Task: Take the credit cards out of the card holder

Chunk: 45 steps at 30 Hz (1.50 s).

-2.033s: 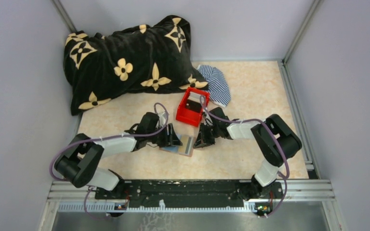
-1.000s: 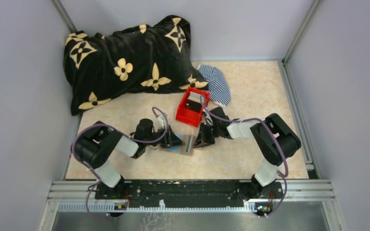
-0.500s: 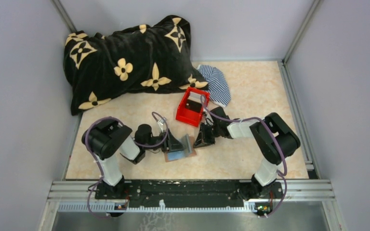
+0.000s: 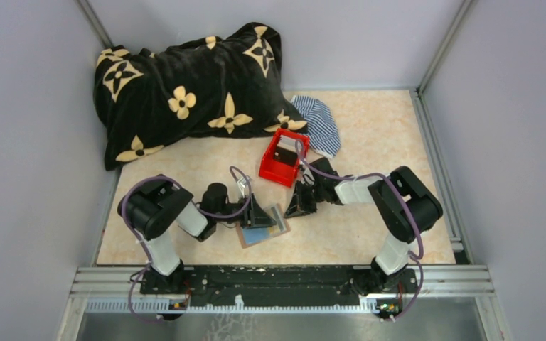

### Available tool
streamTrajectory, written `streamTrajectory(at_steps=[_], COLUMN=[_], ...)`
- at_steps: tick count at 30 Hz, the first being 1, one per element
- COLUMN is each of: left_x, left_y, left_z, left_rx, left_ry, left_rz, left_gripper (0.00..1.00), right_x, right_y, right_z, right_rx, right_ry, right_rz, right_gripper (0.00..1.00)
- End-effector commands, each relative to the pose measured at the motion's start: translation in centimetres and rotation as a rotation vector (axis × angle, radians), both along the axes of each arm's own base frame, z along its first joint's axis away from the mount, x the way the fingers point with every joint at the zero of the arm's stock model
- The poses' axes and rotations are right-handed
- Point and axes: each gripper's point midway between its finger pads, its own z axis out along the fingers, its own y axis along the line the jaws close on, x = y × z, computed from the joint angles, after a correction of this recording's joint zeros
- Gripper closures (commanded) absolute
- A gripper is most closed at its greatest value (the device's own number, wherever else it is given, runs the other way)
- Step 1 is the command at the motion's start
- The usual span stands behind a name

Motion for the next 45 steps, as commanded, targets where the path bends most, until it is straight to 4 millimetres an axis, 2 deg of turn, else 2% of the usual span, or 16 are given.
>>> streamTrajectory(at_steps=[1,6,11,14,19,23,26,28,30,36,37,45], left_x=[-0.5,-0.2,0.2,0.4,0.8,0.8,1.0,1.0,1.3,1.7,1.6,1.8], left_y=[0.0,0.1,0.7,1.0,0.6,0.3,0.3,0.2,-0.1,0.5,0.4,-0.2], left_z=[0.2,1.0,0.5,-0.1,-0.1,-0.4,-0.4,0.4,0.8,-1.1,-1.3,-1.0], left_rx=[-0.016,0.006,0.086,0.125,0.106,0.086,0.08,0.045,0.022,0.097,0.102,0.017], left_ry=[-0.01,-0.049,-0.086,-0.105,-0.105,-0.079,-0.062,-0.064,-0.035,0.017,0.019,0.049], left_rz=[-0.025,-0.023,-0.01,-0.011,-0.008,-0.013,0.012,0.026,0.045,0.094,0.092,0.11], left_gripper=[0.51,0.51,0.51,0.51,0.51,0.52,0.52,0.54,0.54,0.54,0.54,0.54], right_x=[1.8,2.0,3.1,3.1,2.9,3.3,3.4,3.4,3.3,2.7,2.3,1.2], right_y=[-2.2,-2.0,-1.8,-1.8,-2.0,-2.1,-2.1,-2.4,-2.6,-1.9,-2.0,-1.6], right_z=[-3.4,-3.0,0.6,1.3,2.1,4.0,4.8,4.2,2.6,-0.1,-1.3,-2.7], right_rx=[-0.182,-0.168,-0.134,-0.134,-0.127,-0.116,-0.124,-0.145,-0.178,-0.162,-0.177,-0.166], right_ry=[-0.104,-0.112,-0.205,-0.211,-0.221,-0.271,-0.288,-0.285,-0.251,-0.191,-0.162,-0.118], right_rz=[-0.052,-0.059,-0.076,-0.066,-0.07,-0.087,-0.067,-0.065,-0.055,-0.025,-0.017,0.005], right_gripper=[1.0,1.0,1.0,1.0,1.0,1.0,1.0,1.0,1.0,1.0,1.0,1.0])
